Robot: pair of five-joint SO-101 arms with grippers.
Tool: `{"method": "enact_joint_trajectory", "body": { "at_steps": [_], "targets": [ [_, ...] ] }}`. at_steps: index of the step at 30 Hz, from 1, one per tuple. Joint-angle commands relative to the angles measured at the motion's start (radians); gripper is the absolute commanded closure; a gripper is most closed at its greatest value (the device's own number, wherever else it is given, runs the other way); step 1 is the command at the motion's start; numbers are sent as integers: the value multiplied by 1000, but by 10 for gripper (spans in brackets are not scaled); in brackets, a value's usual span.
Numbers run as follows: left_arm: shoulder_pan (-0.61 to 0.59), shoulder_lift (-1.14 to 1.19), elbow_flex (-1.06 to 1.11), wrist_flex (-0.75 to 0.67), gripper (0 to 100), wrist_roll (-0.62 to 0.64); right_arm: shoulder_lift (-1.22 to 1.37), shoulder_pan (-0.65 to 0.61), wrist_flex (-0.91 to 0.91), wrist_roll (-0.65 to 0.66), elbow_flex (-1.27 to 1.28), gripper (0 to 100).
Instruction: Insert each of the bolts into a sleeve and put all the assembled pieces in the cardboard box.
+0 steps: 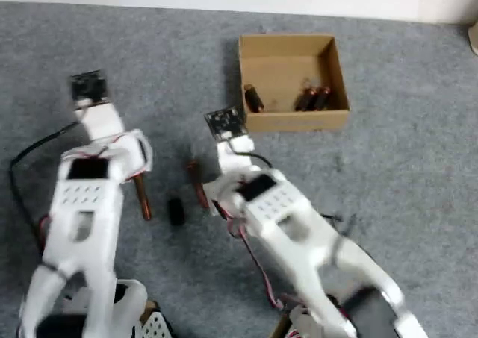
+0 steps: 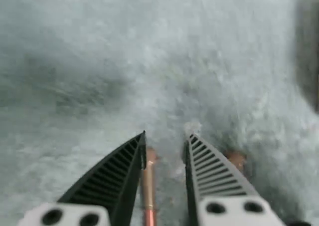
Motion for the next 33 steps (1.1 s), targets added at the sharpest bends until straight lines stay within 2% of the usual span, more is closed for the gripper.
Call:
{"method": "enact_joint_trajectory", "body": {
  "at_steps": [1, 5, 7, 9, 13, 18, 23, 29, 33],
  "targets": [
    [128, 171, -117, -28, 861, 28, -294, 88, 73, 75, 38, 995],
    [252, 268, -225, 83, 809, 272, -541, 311, 165, 158, 44, 995],
    [297, 298, -282, 133, 814, 388, -628, 398, 202, 196, 81, 995],
    [303, 326, -317, 137, 832, 396, -696, 449, 203, 210, 151, 995],
    [262, 386, -340, 137, 851, 318, -748, 458, 160, 216, 274, 995],
    [243, 417, -295, 201, 845, 508, -748, 453, 102, 212, 338, 995],
    [288, 455, -254, 224, 846, 580, -748, 452, 16, 210, 401, 995],
    [302, 550, -236, 212, 846, 595, -748, 443, 4, 210, 420, 995],
    [331, 665, -246, 147, 848, 598, -748, 407, 4, 210, 421, 995]
  ]
}}
